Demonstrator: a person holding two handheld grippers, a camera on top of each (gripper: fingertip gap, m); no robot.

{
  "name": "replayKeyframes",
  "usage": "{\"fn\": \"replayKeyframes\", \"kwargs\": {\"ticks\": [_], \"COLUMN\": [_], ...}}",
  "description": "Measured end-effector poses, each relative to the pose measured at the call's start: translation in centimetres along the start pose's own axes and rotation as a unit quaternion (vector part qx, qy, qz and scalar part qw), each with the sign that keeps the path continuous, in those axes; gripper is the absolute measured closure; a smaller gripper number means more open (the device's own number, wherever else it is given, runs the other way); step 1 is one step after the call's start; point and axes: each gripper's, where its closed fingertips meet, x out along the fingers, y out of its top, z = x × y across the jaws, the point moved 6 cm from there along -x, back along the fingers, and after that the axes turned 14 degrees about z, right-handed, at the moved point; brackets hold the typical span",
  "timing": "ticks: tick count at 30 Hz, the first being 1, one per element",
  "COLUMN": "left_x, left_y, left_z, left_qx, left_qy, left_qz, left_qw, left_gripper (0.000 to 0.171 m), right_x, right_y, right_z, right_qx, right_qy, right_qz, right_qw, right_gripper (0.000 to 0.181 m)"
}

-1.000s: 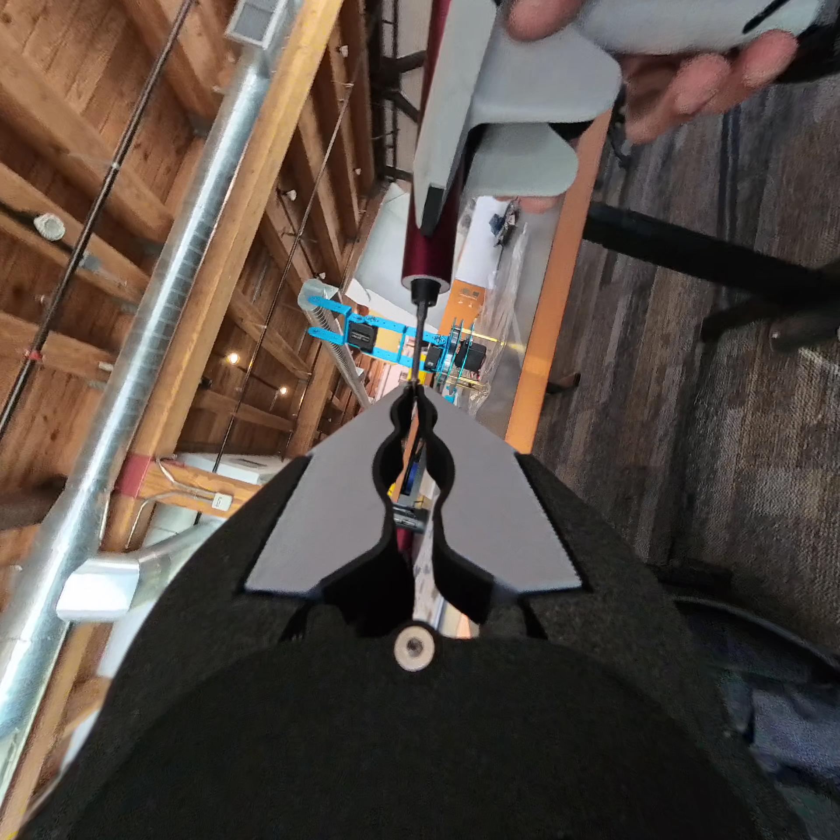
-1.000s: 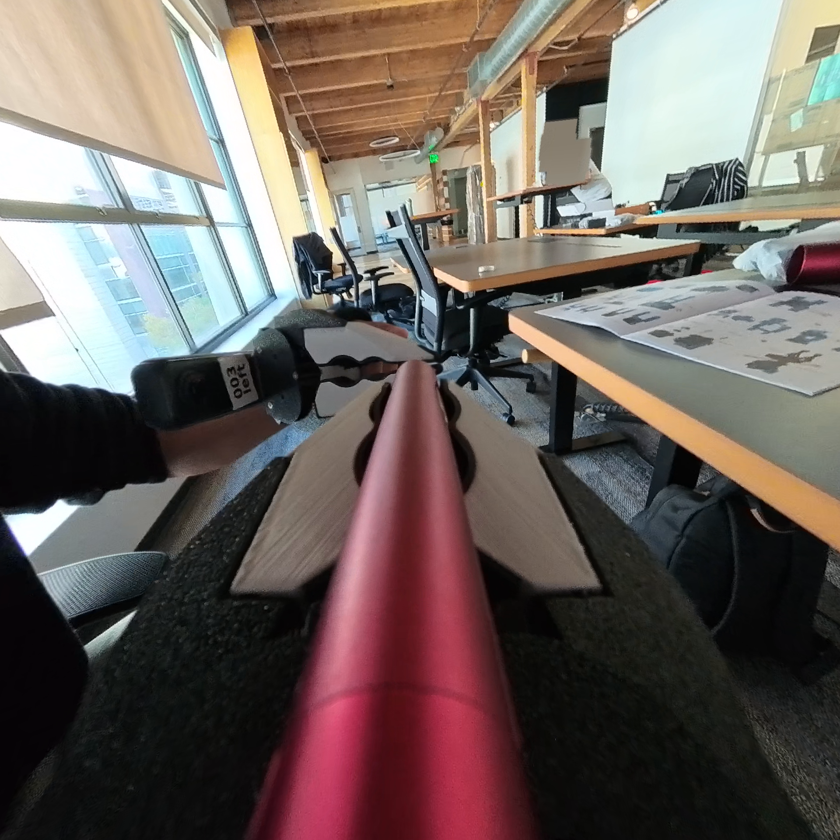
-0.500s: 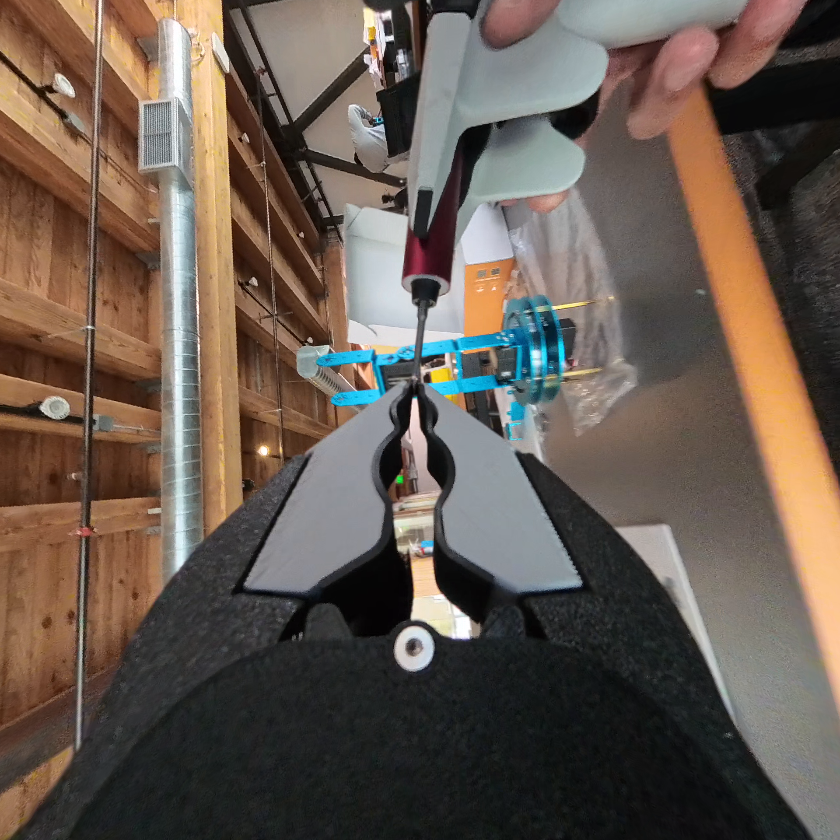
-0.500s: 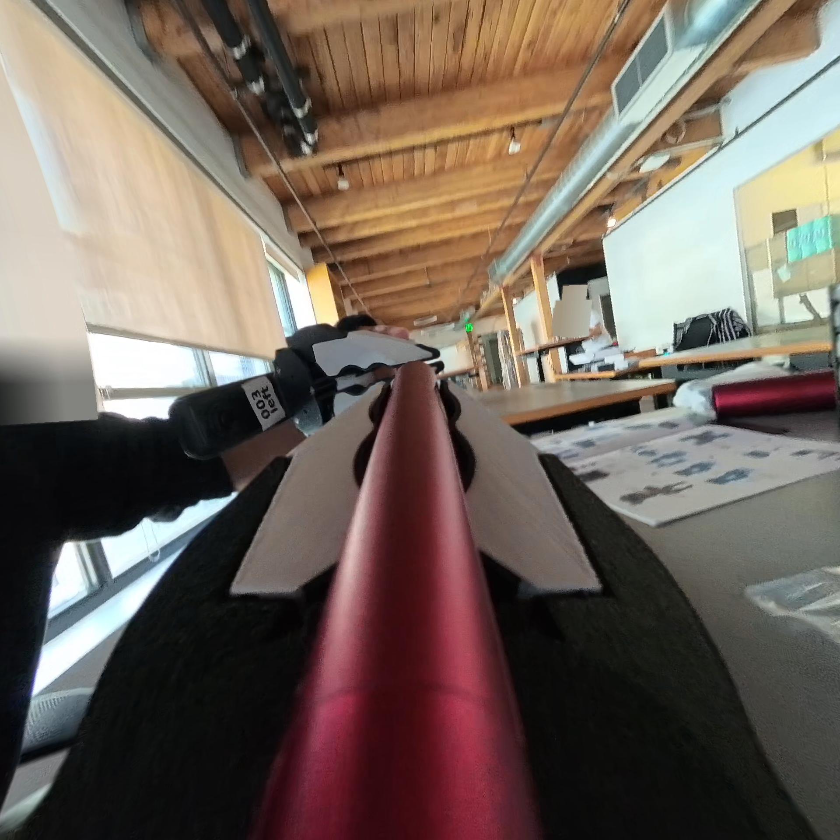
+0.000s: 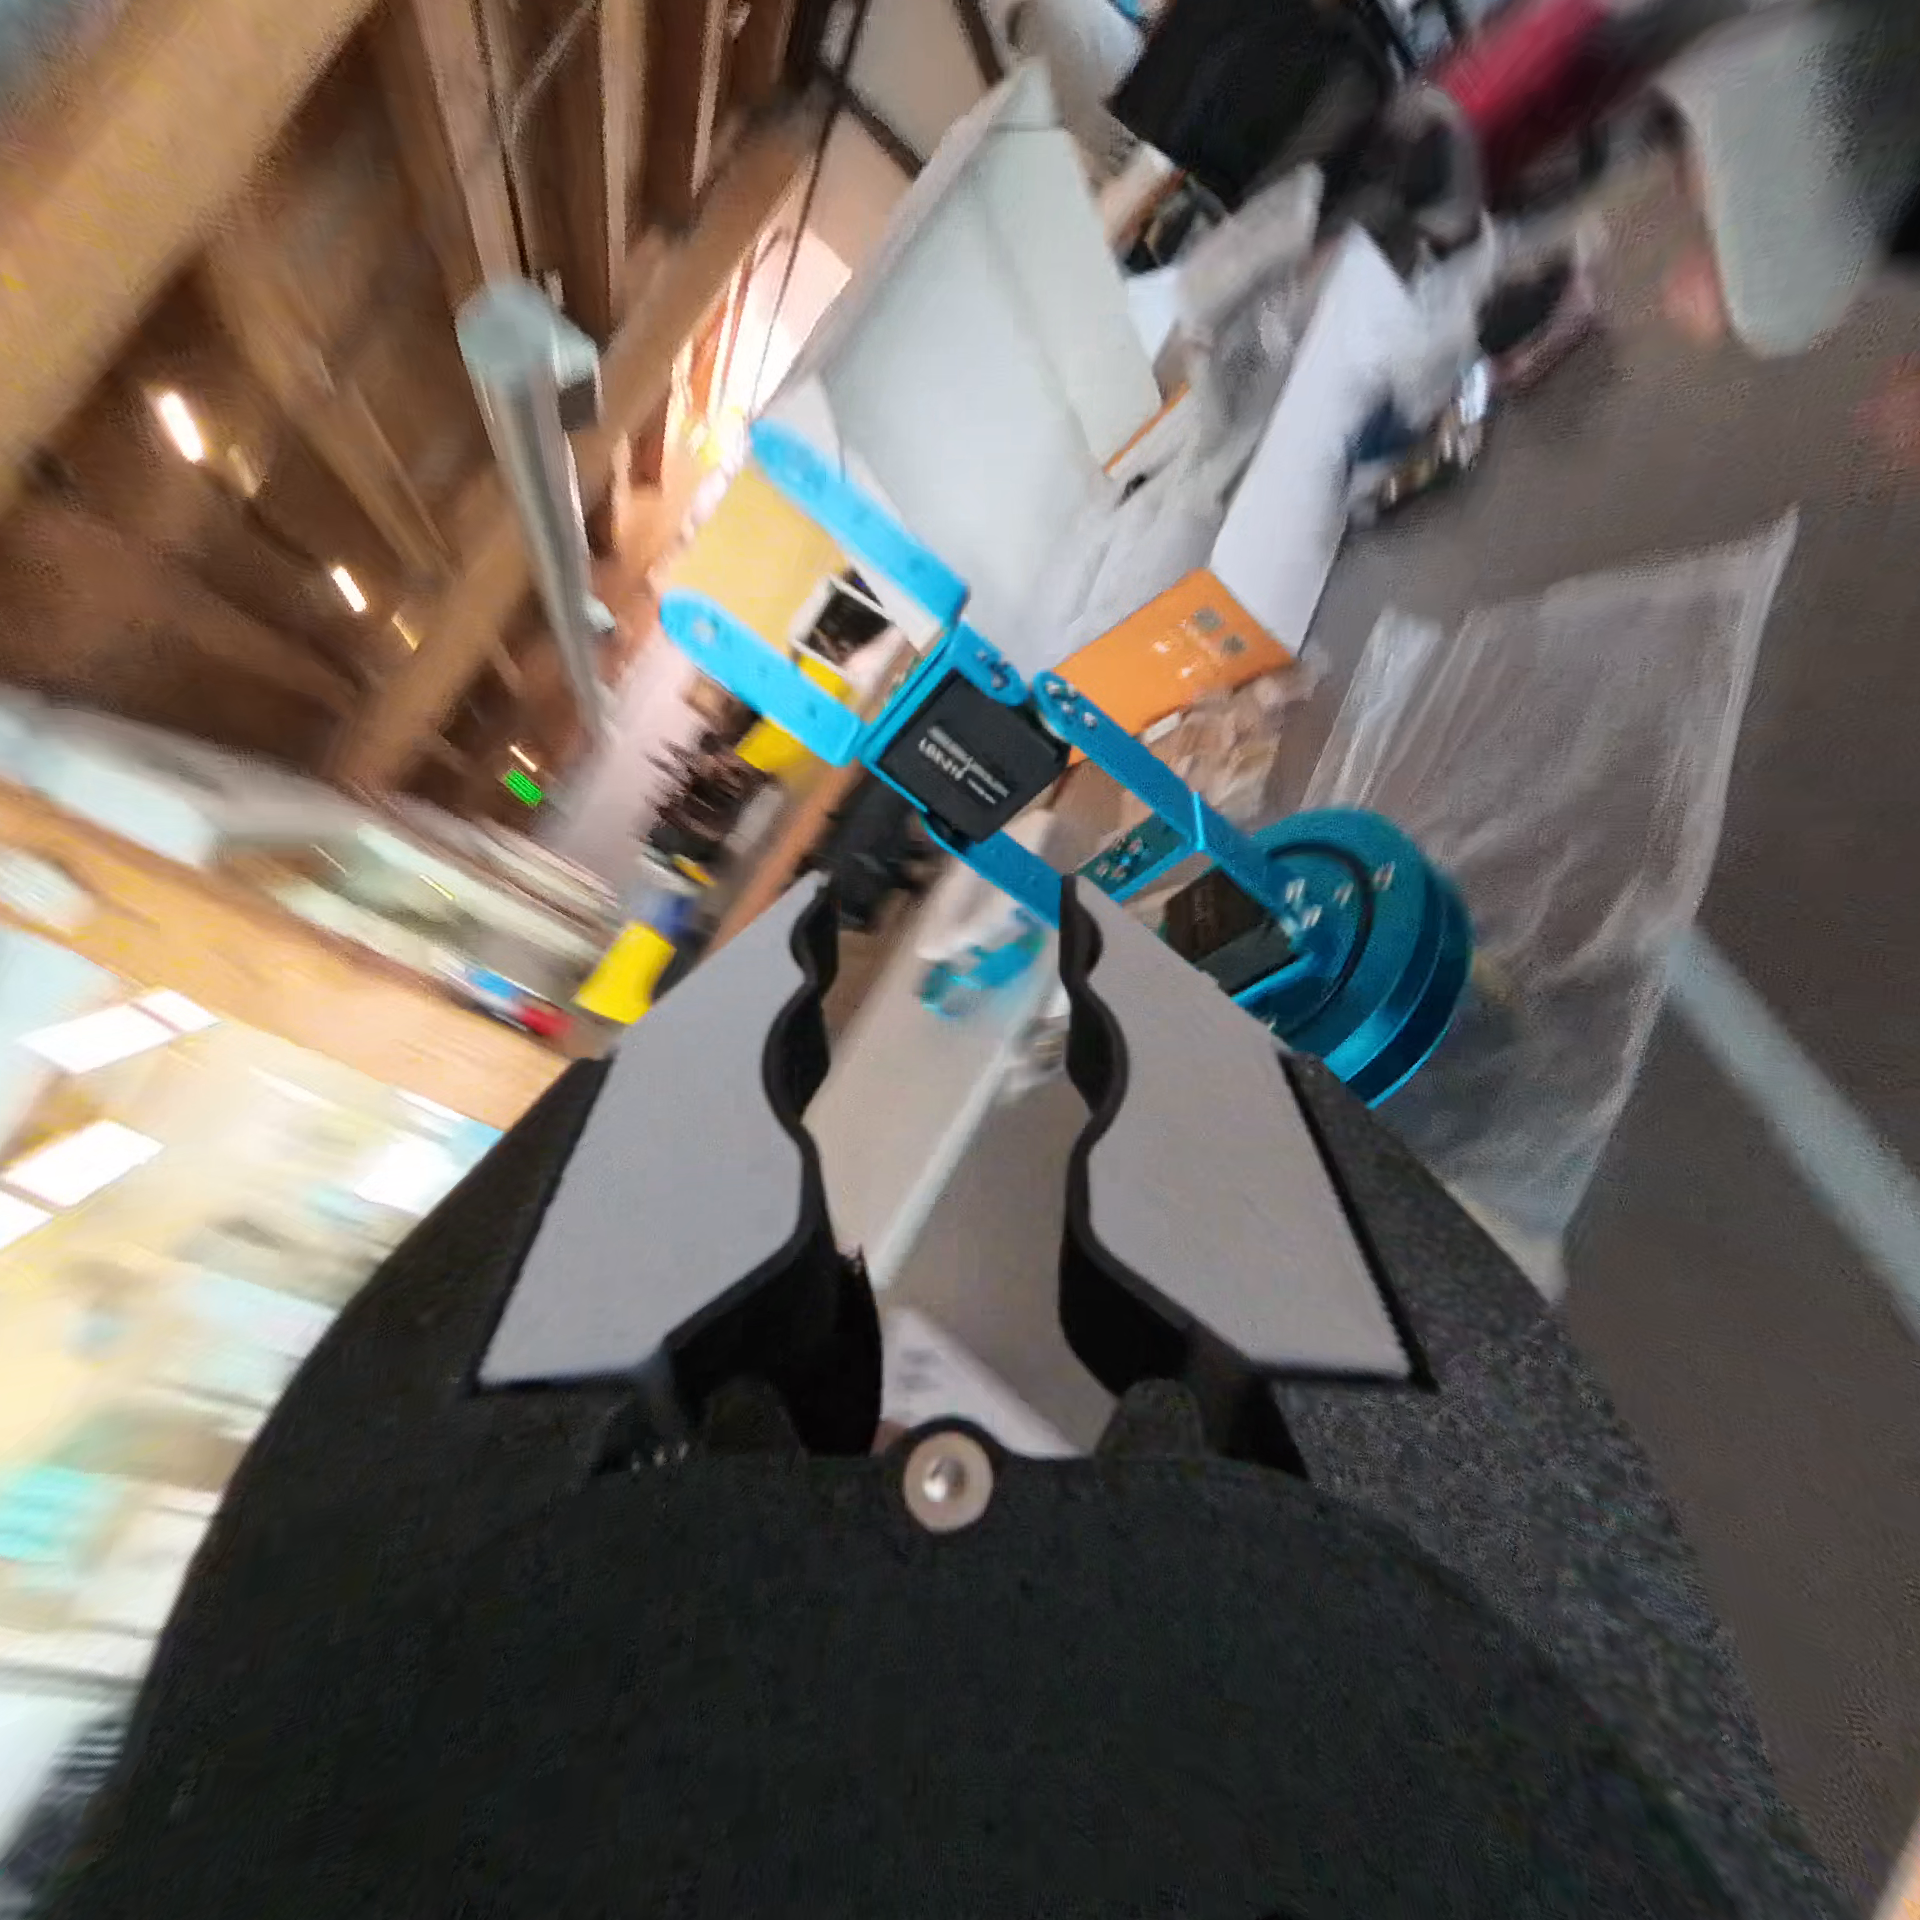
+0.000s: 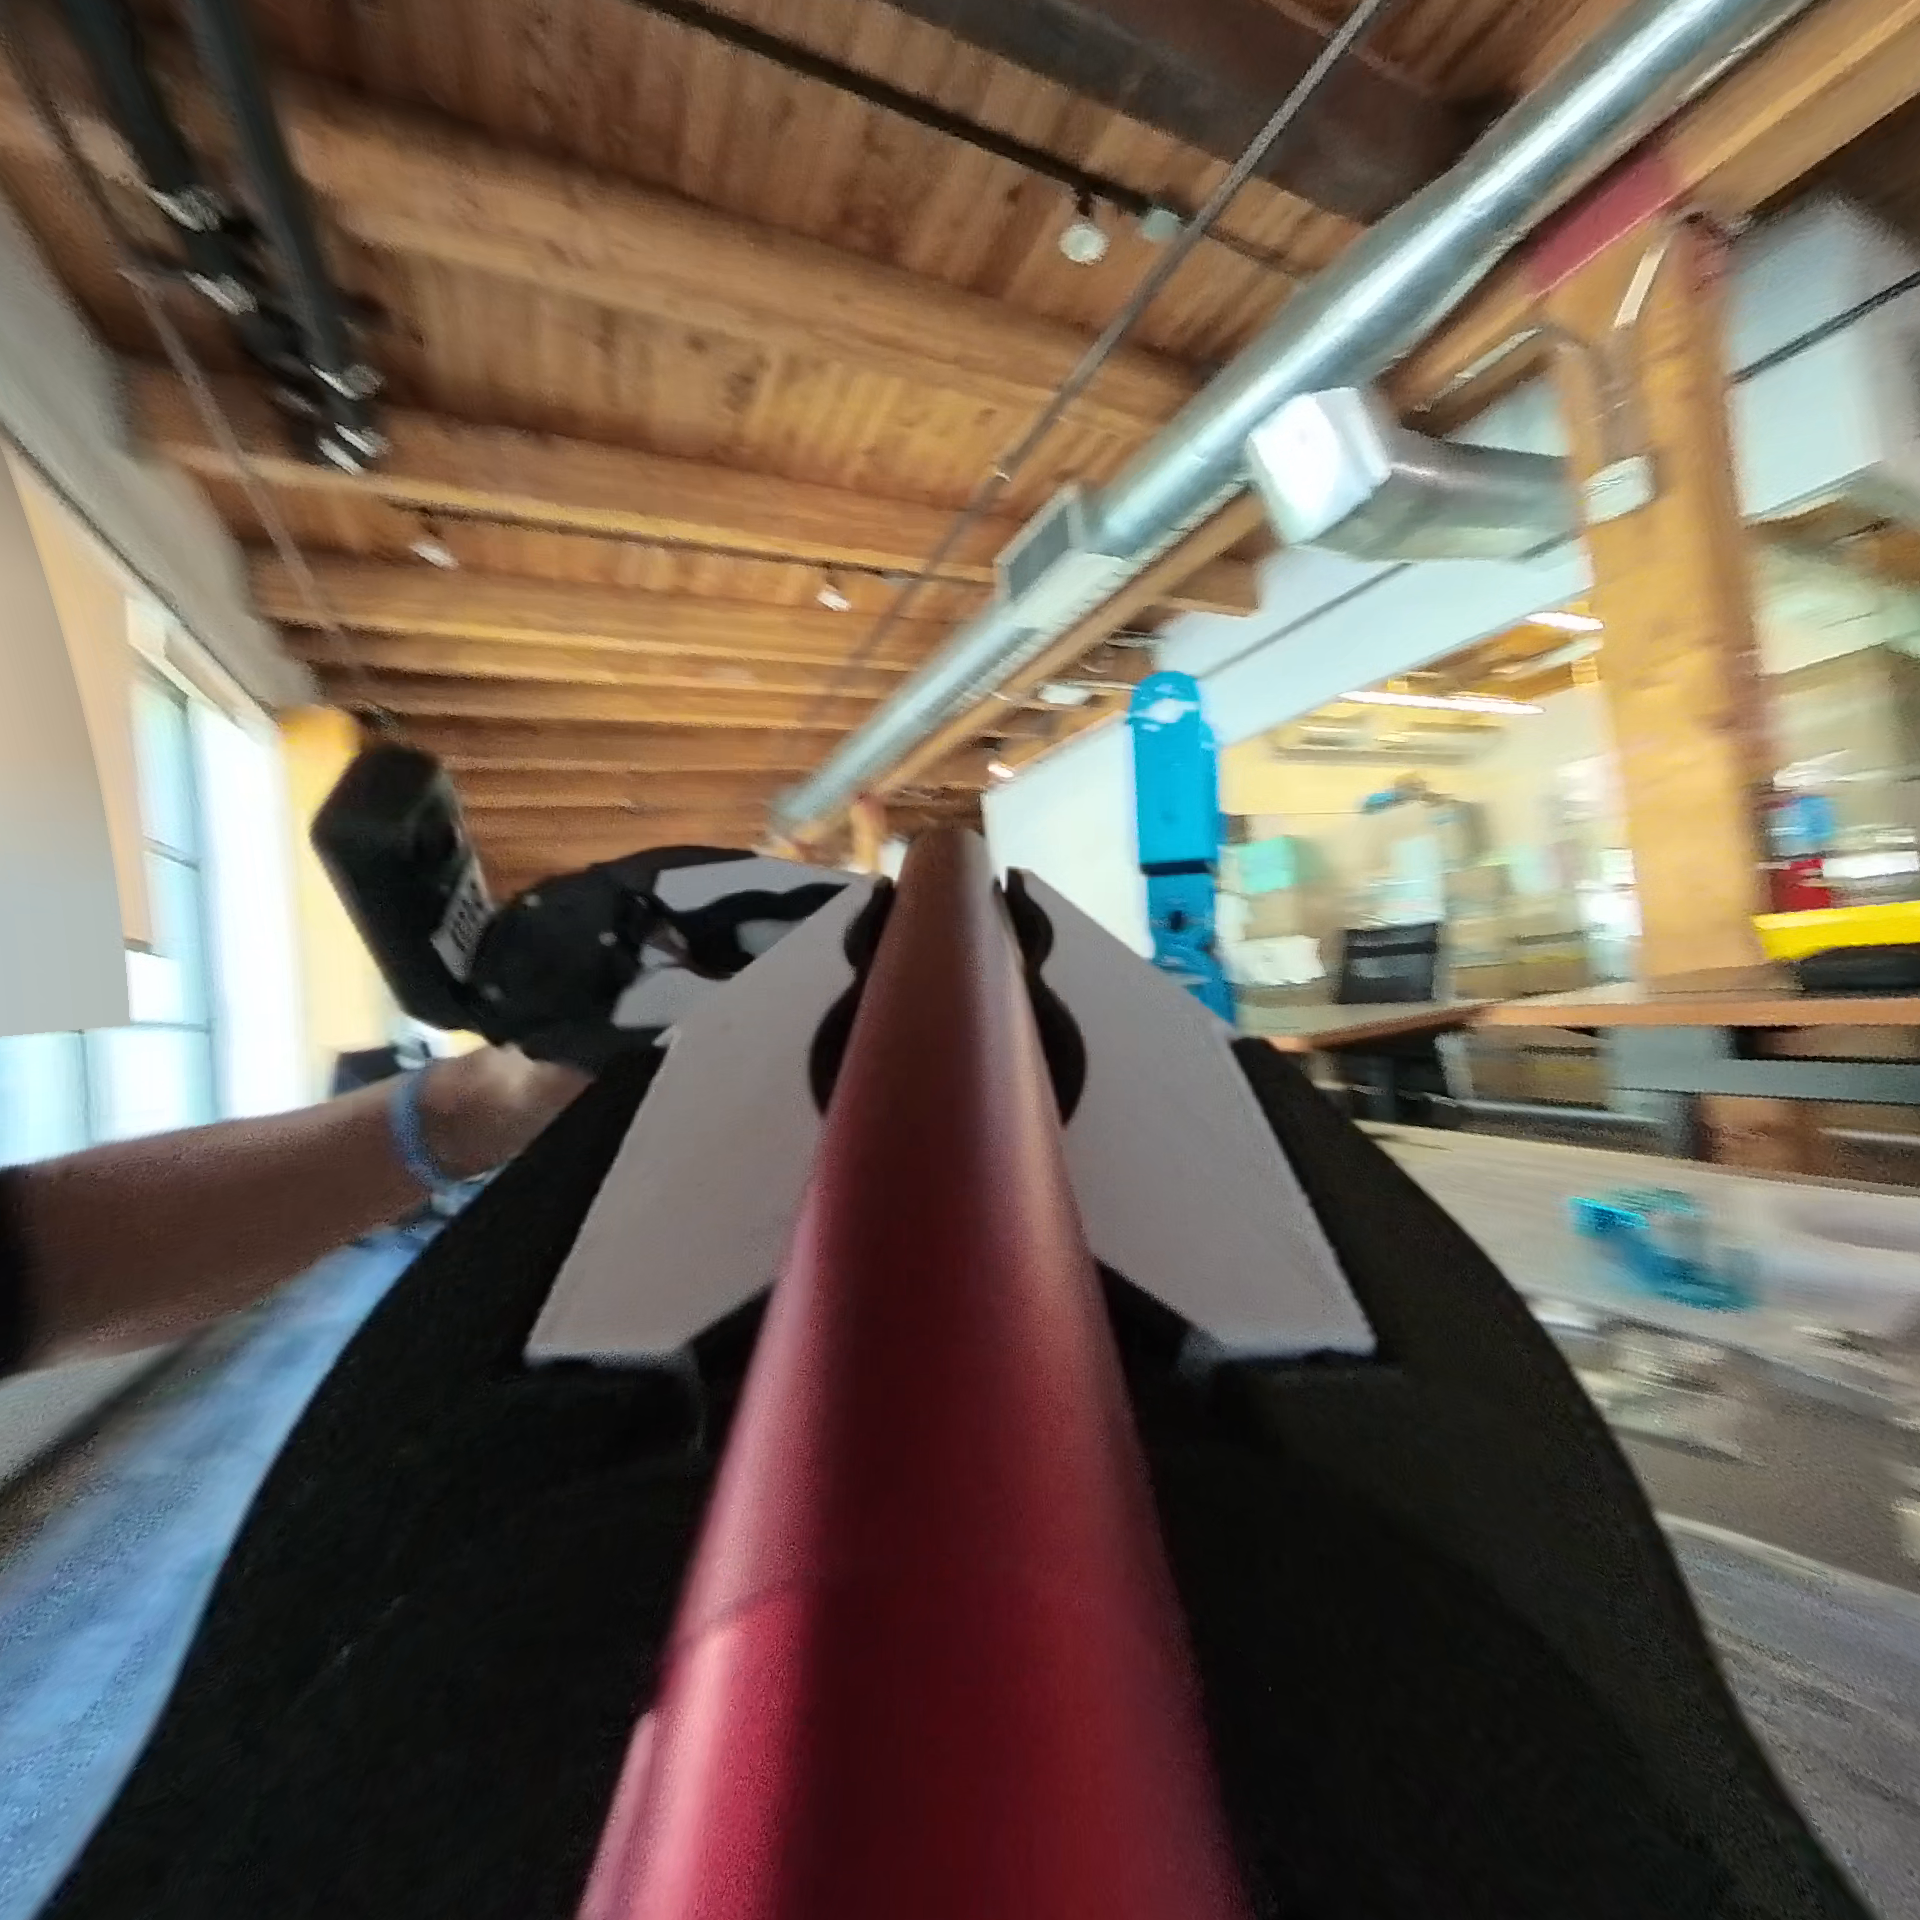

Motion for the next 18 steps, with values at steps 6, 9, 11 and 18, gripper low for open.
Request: {"fn": "replayKeyframes", "kwargs": {"ticks": [6,9,11,18], "left_x": [5.9,7.8,8.7,9.9], "left_y": [-5.2,-6.0,-6.3,-8.0], "left_z": [0.0,1.0,1.6,2.6], "left_qx": [-0.373,-0.398,-0.390,-0.391], "left_qy": [0.001,-0.012,-0.025,-0.047], "left_qz": [0.046,0.088,0.101,0.114], "left_qw": [0.927,0.913,0.915,0.912], "left_gripper": [0.077,0.071,0.067,0.081], "right_x": [1.2,1.4,1.2,0.9], "right_y": [-2.1,-3.0,-3.3,-4.2], "right_z": [2.9,3.4,3.6,3.4], "right_qx": [-0.136,-0.163,-0.182,-0.167], "right_qy": [-0.030,-0.029,-0.032,-0.033], "right_qz": [-0.074,-0.078,-0.074,-0.054], "right_qw": [0.987,0.983,0.980,0.984], "right_gripper": [0.161,0.160,0.161,0.160]}}
